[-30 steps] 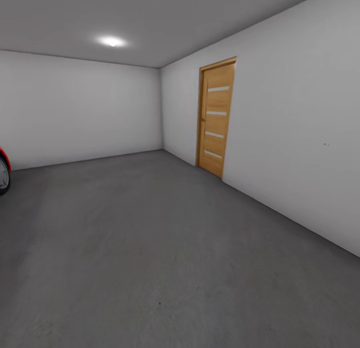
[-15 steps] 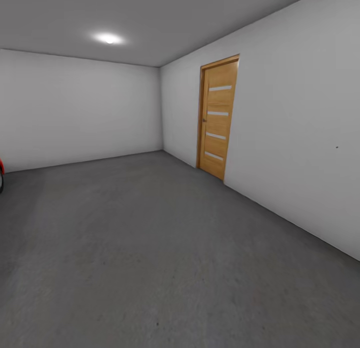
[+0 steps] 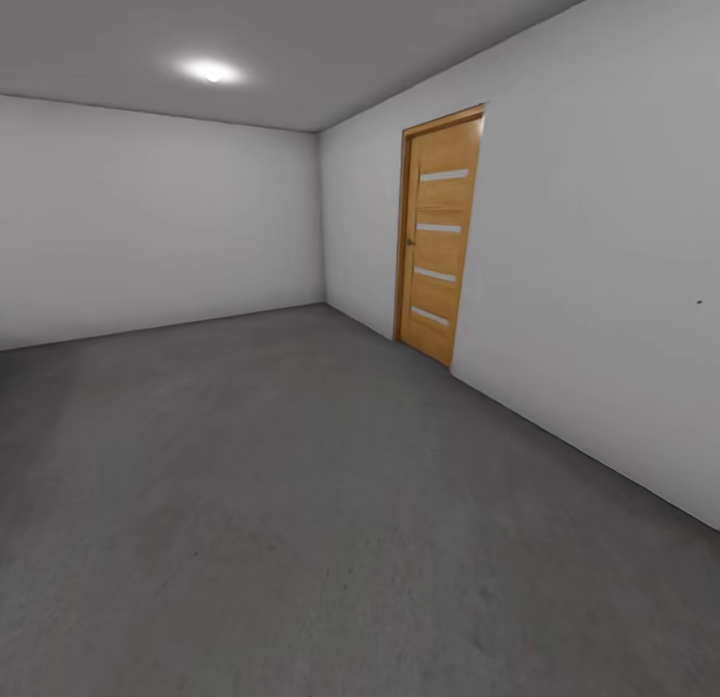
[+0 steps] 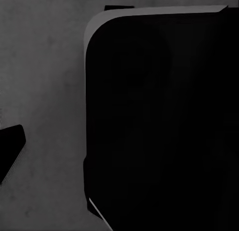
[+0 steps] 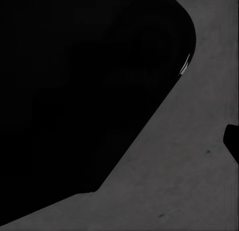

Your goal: Move the two storage containers from the living room to the garage. In the garage, place one container on the floor and stack the other container on top of it (either order is fine).

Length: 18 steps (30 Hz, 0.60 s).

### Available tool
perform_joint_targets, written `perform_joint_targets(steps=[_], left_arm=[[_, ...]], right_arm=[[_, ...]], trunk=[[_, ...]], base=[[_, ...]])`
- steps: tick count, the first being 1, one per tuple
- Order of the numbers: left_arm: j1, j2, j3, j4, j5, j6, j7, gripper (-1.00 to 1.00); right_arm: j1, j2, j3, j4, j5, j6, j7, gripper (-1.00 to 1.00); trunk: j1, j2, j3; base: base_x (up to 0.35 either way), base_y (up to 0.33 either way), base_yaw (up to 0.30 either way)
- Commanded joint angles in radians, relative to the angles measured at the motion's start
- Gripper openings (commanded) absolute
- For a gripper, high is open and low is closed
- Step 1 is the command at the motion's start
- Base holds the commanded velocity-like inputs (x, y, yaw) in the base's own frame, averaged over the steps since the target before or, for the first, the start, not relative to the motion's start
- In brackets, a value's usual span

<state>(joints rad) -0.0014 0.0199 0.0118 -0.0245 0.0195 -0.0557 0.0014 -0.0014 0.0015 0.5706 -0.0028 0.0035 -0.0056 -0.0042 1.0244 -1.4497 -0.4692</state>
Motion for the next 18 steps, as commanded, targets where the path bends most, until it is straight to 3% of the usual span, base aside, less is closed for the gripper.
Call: perform_joint_targets(steps=[1, 18], left_arm=[[0.0, 0.0, 0.001, 0.0, 0.002, -0.003, 0.0, 1.0], [0.0, 0.0, 0.001, 0.0, 0.002, -0.003, 0.0, 1.0]], right_arm=[[0.0, 0.0, 0.002, 0.0, 0.001, -0.001, 0.0, 1.0], [0.0, 0.0, 0.002, 0.0, 0.0, -0.001, 0.0, 1.0]], trunk=[[0.001, 0.0, -0.001], [0.001, 0.0, -0.001]], base=[[0.324, 0.0, 0.0], [0.324, 0.0, 0.0]])
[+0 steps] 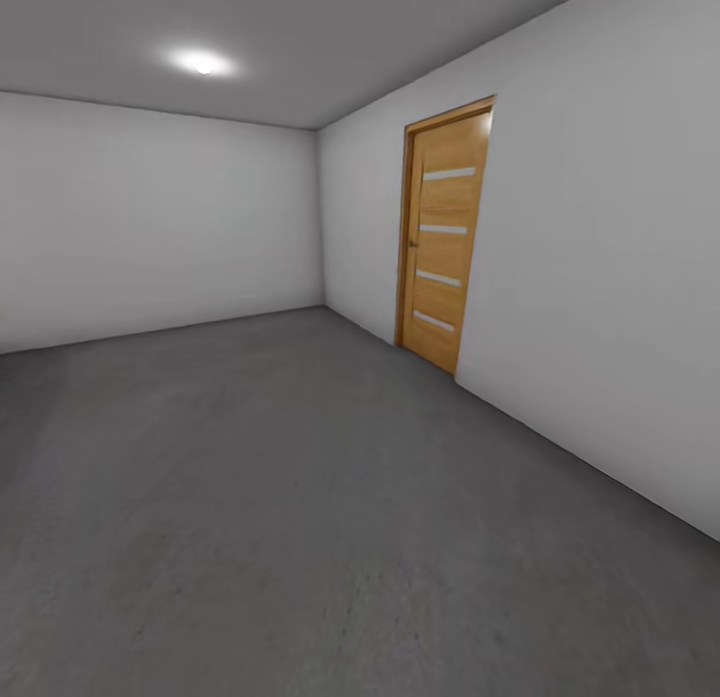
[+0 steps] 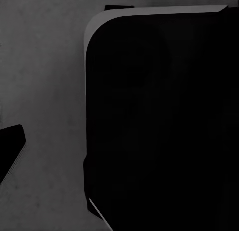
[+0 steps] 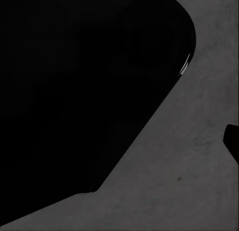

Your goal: Move the two storage containers from the living room to the garage. In the garage, place one container on the floor and stack the other container on top of it (either order is fine).

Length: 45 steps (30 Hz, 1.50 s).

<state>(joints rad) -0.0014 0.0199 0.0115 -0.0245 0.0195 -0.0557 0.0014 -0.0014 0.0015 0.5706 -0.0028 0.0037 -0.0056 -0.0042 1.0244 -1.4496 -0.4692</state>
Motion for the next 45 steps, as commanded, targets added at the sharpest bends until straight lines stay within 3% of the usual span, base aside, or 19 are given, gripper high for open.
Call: perform_joint_targets(steps=[1, 45], left_arm=[[0.0, 0.0, 0.001, 0.0, 0.002, -0.003, 0.0, 1.0], [0.0, 0.0, 0.001, 0.0, 0.004, -0.001, 0.0, 1.0]], right_arm=[[0.0, 0.0, 0.002, 0.0, 0.0, -0.001, 0.0, 1.0], [0.0, 0.0, 0.002, 0.0, 0.0, -0.001, 0.0, 1.0]], trunk=[[0.001, 0.0, -0.001], [0.001, 0.0, -0.001]], base=[[0.324, 0.0, 0.0], [0.324, 0.0, 0.0]])
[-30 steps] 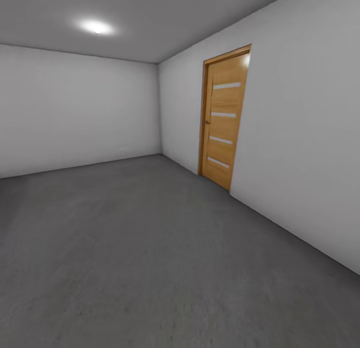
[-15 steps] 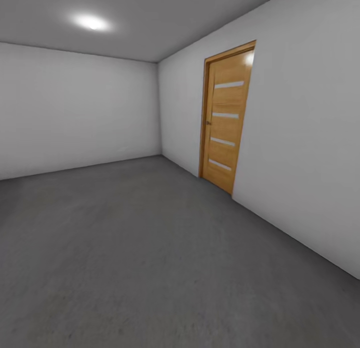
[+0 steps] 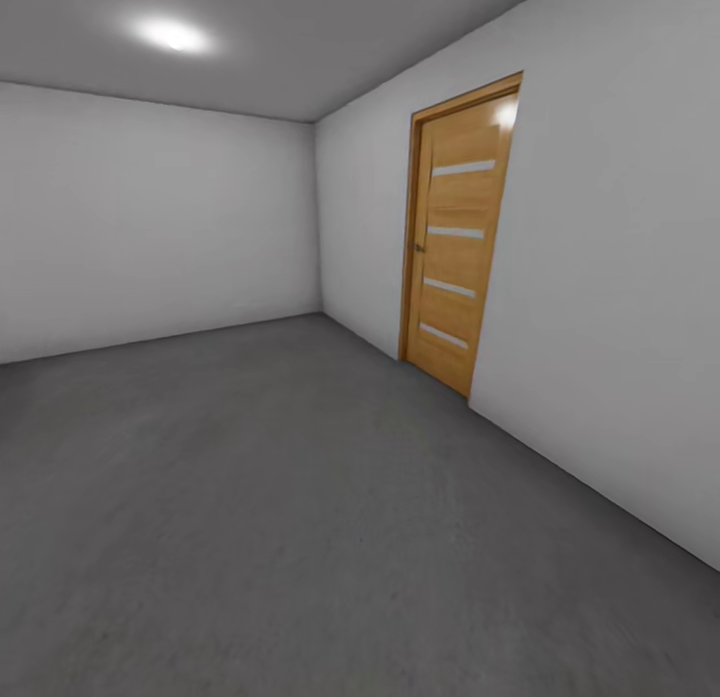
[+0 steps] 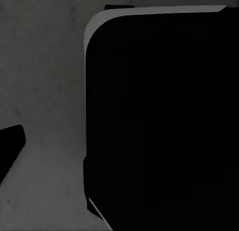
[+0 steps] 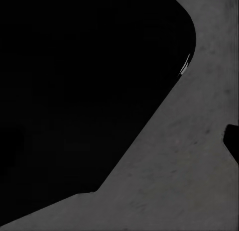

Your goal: Move the two storage containers from the living room to the garage. In the garage, place one container on the floor and stack the other container on top of it (either order is fine).

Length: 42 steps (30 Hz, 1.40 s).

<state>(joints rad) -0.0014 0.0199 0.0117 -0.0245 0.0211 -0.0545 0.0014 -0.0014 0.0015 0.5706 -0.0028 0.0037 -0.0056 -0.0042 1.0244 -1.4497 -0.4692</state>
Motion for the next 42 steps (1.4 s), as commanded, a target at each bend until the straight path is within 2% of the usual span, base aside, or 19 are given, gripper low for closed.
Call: perform_joint_targets(steps=[1, 42], left_arm=[[0.0, 0.0, 0.001, 0.0, 0.003, -0.002, 0.0, 1.0], [0.0, 0.0, 0.001, 0.0, 0.003, -0.002, 0.0, 1.0]], right_arm=[[0.0, 0.0, 0.002, 0.0, 0.0, -0.001, 0.0, 1.0], [0.0, 0.0, 0.002, 0.0, 0.0, -0.001, 0.0, 1.0]], trunk=[[0.001, 0.0, -0.001], [0.001, 0.0, -0.001]], base=[[0.324, 0.0, 0.0], [0.324, 0.0, 0.0]])
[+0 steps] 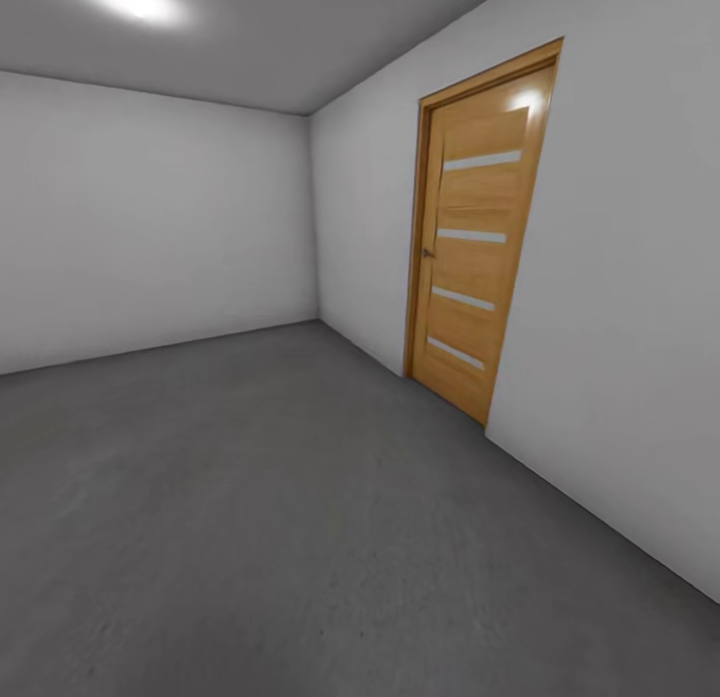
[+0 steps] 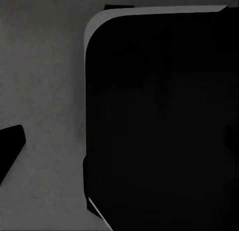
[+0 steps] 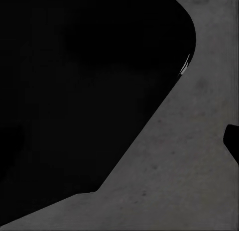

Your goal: Move the two storage containers from the living room to the garage. In the garage, place one container on the floor and stack the other container on top of it (either order is fine).

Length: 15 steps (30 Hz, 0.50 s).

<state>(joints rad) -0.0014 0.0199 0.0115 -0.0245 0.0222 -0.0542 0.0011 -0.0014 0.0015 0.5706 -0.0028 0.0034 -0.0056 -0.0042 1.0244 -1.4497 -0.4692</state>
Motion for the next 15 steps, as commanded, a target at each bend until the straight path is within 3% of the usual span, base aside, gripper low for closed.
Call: perform_joint_targets(steps=[1, 15], left_arm=[[0.0, 0.0, 0.001, 0.0, 0.002, -0.003, 0.0, 1.0], [0.0, 0.0, 0.001, 0.0, 0.002, -0.003, 0.0, 1.0]], right_arm=[[0.0, 0.0, 0.002, 0.0, 0.0, -0.001, 0.0, 1.0], [0.0, 0.0, 0.002, 0.0, 0.001, -0.001, 0.0, 1.0]], trunk=[[0.001, 0.0, -0.001], [0.001, 0.0, -0.001]], base=[[0.324, 0.0, 0.0], [0.324, 0.0, 0.0]])
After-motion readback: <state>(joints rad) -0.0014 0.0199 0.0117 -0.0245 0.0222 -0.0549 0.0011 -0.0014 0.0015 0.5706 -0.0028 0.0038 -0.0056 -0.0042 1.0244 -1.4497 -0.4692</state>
